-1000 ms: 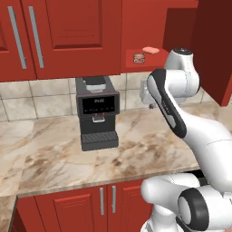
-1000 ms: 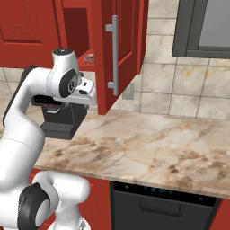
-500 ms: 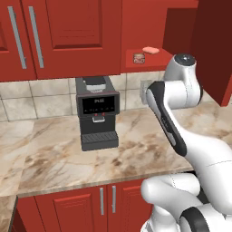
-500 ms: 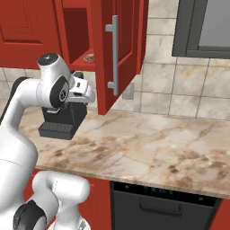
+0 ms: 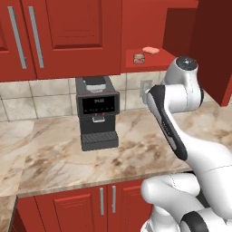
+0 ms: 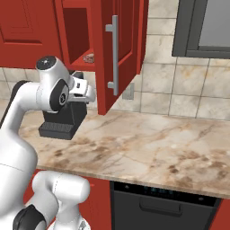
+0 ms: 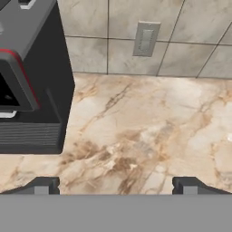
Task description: Locate and retrieve the bar soap and bar soap from the cabinet. Place them next to the sink.
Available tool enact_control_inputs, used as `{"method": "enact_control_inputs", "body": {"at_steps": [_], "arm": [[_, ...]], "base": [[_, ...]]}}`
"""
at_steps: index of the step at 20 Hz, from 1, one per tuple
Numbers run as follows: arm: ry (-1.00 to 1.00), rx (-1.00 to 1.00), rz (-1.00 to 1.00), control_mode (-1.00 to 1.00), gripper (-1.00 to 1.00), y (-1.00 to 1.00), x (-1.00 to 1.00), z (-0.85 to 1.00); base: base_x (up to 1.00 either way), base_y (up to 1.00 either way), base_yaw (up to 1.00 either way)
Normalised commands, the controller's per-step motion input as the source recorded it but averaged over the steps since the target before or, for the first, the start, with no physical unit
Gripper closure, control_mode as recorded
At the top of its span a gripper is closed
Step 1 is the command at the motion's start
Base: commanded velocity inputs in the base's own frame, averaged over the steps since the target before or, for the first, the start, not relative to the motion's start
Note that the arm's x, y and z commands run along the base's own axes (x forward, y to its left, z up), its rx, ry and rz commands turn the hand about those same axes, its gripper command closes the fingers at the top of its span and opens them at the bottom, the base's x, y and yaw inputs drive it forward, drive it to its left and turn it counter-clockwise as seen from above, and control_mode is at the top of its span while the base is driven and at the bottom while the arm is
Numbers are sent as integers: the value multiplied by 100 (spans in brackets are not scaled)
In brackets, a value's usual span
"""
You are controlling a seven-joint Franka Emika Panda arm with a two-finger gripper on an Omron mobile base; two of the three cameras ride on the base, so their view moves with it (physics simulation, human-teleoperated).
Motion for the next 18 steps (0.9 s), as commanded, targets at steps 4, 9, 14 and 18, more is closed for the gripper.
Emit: {"method": "enact_control_inputs", "body": {"at_steps": [4,9,14,18], "arm": [[-3,0,0,-100,-100,-5,4,8],[-9,0,0,-100,-100,-3,8,9],[-13,-1,2,-100,-100,0,7,18],[-16,0,2,-100,-100,0,1,22]], "base": [[0,0,0],[0,0,0],[0,0,0],[0,0,0]]}}
